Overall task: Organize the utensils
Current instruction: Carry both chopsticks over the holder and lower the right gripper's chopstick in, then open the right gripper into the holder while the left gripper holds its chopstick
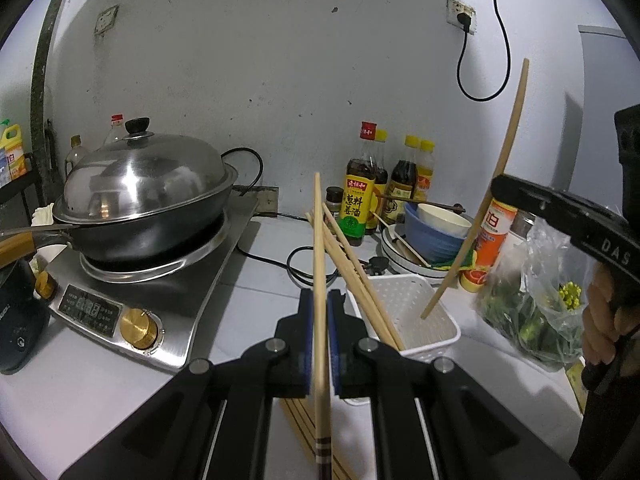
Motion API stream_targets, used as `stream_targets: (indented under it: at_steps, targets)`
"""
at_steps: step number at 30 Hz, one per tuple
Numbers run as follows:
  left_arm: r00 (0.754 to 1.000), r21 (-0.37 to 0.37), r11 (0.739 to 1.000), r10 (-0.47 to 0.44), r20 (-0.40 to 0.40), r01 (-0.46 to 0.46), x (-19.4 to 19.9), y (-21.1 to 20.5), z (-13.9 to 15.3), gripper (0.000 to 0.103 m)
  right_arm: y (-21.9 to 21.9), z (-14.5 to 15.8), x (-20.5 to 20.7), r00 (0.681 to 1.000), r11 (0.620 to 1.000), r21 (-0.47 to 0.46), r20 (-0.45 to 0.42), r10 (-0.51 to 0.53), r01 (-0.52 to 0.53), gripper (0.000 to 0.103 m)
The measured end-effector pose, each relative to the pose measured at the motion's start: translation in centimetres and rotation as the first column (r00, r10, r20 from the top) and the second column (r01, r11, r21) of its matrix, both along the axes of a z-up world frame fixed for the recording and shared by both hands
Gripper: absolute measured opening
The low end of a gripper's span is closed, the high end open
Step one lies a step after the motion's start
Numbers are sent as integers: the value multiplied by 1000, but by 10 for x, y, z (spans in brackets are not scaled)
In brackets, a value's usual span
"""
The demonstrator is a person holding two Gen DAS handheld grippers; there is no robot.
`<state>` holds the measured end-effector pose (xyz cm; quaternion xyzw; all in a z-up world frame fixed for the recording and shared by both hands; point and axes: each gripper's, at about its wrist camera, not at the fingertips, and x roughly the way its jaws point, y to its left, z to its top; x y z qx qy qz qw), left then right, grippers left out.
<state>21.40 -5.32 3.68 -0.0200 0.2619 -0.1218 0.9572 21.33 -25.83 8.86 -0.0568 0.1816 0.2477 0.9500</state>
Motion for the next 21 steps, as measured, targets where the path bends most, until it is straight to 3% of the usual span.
stream_targets:
  at_steps: [21]
  targets:
    - [1000, -24, 1000, 6, -20, -7, 9, 3, -12, 6, 17, -54, 40, 984, 999, -49, -176, -16, 7, 8]
